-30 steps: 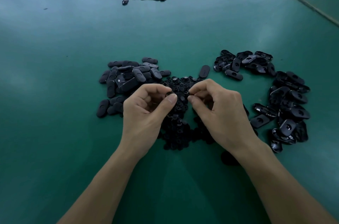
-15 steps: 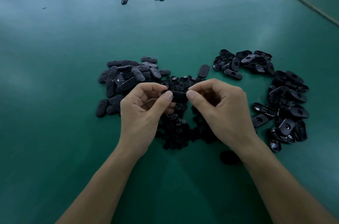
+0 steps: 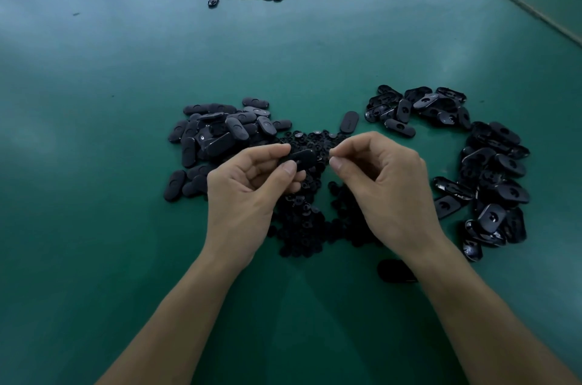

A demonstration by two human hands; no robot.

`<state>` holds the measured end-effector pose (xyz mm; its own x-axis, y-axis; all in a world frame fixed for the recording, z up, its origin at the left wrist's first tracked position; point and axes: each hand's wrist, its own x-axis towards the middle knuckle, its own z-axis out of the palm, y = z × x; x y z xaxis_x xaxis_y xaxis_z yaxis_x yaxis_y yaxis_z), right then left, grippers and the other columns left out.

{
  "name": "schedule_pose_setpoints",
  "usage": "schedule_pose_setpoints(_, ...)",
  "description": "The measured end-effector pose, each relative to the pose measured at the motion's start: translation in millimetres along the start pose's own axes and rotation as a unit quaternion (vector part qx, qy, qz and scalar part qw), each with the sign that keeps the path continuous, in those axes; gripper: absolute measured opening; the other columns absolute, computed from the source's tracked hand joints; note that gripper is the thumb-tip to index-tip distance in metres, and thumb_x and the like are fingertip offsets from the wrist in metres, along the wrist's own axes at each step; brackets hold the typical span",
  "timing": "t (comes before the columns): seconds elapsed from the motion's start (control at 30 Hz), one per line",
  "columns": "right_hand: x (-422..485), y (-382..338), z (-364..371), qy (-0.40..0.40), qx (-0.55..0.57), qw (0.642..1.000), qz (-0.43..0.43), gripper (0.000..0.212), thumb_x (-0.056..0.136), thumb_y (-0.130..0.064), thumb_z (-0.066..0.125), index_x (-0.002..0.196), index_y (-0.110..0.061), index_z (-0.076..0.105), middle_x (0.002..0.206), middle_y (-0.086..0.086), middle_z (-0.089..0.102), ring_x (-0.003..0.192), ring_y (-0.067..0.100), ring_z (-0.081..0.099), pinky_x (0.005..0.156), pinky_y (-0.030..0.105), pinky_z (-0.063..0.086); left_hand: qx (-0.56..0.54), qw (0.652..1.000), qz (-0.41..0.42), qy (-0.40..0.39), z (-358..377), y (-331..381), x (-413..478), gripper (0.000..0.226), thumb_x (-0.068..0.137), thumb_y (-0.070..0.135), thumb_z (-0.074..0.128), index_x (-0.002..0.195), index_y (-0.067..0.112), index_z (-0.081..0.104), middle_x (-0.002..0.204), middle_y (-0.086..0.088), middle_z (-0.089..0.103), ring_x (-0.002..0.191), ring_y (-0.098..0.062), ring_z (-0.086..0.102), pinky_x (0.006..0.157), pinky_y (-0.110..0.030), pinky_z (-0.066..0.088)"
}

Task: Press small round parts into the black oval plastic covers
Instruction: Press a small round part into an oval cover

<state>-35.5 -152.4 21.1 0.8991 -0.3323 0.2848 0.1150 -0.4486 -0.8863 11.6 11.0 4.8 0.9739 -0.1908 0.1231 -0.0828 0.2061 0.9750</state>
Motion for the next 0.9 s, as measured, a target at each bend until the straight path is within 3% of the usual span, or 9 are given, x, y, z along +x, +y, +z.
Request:
schedule_pose_setpoints(0.1,0.2,-2.7,-0.8,0.012,-0.028,0.999,-0.014,0.016,0.086,-0.015,0.076,0.085,-0.029,0.069,0.085,-0.013,0.064,0.075,0.004,0.061,0.068,0.01,0.045,0.008,1.0,0.0,-0.002,0.8,0.0,-0.4,0.018,0.089,-0.001,0.069,0.102,0.011,0.072,0.085,-0.008,0.077,0.08,-0.022,0.076,0.072,-0.021,0.058)
schedule_pose_setpoints(0.27,-0.7,-5.0,1.1,-0.028,0.038,0.999,0.004,0.016,0.088,-0.013,0.074,0.086,-0.027,0.068,0.077,-0.011,0.068,0.07,0.006,0.062,0.067,0.017,0.049,0.015,1.0,0.0,-0.011,1.6,-0.3,-0.4,0.021,0.09,-0.003,0.068,0.1,0.014,0.074,0.086,-0.007,0.078,0.08,-0.022,0.076,0.072,-0.022,0.059)
schedule_pose_setpoints(0.4,-2.0,-4.8,2.8,-0.042,0.05,0.998,0.003,0.017,0.092,-0.013,0.069,0.1,-0.028,0.071,0.078,-0.017,0.066,0.072,0.003,0.062,0.068,0.014,0.047,0.018,1.0,-0.001,-0.022,1.8,-0.2,-1.2,0.021,0.09,-0.004,0.068,0.1,0.014,0.074,0.087,-0.006,0.078,0.08,-0.021,0.076,0.072,-0.022,0.058)
schedule_pose_setpoints(0.5,-1.6,-4.1,2.2,-0.038,0.043,0.998,0.009,0.015,0.093,-0.013,0.068,0.096,-0.027,0.074,0.076,-0.019,0.068,0.07,0.002,0.064,0.065,0.011,0.045,0.022,0.999,-0.004,-0.027,2.4,0.3,-1.5,0.021,0.089,-0.004,0.068,0.1,0.014,0.074,0.086,-0.007,0.078,0.08,-0.022,0.076,0.071,-0.023,0.058)
schedule_pose_setpoints(0.67,-3.8,-6.6,4.5,-0.032,0.04,0.999,0.012,0.02,0.09,-0.012,0.071,0.088,-0.033,0.069,0.079,-0.014,0.072,0.074,0.007,0.07,0.071,0.021,0.056,0.041,0.999,-0.004,-0.035,1.9,0.9,-1.8,0.022,0.088,-0.003,0.071,0.099,0.016,0.074,0.087,-0.006,0.078,0.082,-0.023,0.076,0.072,-0.024,0.059)
schedule_pose_setpoints(0.9,-6.7,-8.5,8.8,-0.039,0.013,0.999,0.002,0.018,0.087,-0.011,0.074,0.084,-0.029,0.07,0.075,-0.015,0.071,0.071,0.001,0.067,0.064,0.008,0.047,0.09,0.994,0.011,-0.055,2.8,1.5,-3.6,0.025,0.077,0.008,0.075,0.097,0.024,0.076,0.089,0.003,0.078,0.084,-0.011,0.074,0.078,-0.022,0.058)
